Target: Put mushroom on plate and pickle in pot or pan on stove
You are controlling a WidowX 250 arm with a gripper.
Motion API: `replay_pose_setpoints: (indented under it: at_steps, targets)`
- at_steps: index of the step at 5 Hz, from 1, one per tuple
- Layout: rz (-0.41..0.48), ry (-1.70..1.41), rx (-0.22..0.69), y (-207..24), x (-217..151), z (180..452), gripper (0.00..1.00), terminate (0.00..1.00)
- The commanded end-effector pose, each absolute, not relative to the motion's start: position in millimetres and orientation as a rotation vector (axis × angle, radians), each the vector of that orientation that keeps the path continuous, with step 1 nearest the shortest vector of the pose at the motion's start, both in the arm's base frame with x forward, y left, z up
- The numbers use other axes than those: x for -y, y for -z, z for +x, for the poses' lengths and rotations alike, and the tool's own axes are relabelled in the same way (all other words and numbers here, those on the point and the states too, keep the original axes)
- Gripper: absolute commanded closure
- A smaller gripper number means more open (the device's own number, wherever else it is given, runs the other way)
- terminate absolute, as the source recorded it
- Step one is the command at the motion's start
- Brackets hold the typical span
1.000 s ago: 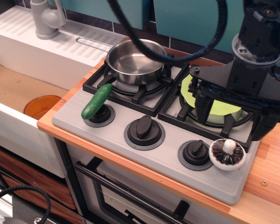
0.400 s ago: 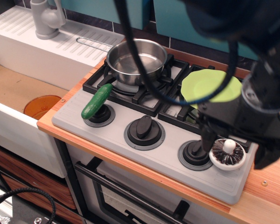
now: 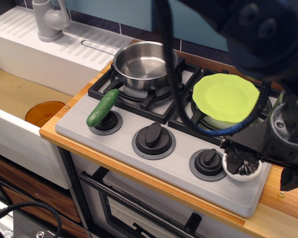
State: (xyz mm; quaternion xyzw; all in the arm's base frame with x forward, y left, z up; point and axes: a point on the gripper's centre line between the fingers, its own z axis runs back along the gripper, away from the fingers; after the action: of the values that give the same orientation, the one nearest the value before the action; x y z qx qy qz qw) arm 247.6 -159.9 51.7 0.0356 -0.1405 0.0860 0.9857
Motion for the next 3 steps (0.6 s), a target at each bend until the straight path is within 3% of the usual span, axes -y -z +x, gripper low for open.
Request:
replay_pose_setpoints:
  at_steps: [1,3]
  targets:
    - [0.062,-0.15,0.377,-50,157,266,0.0,0.0]
    - [0.086,-0.129,0.423,-51,143,270,0.0,0.0]
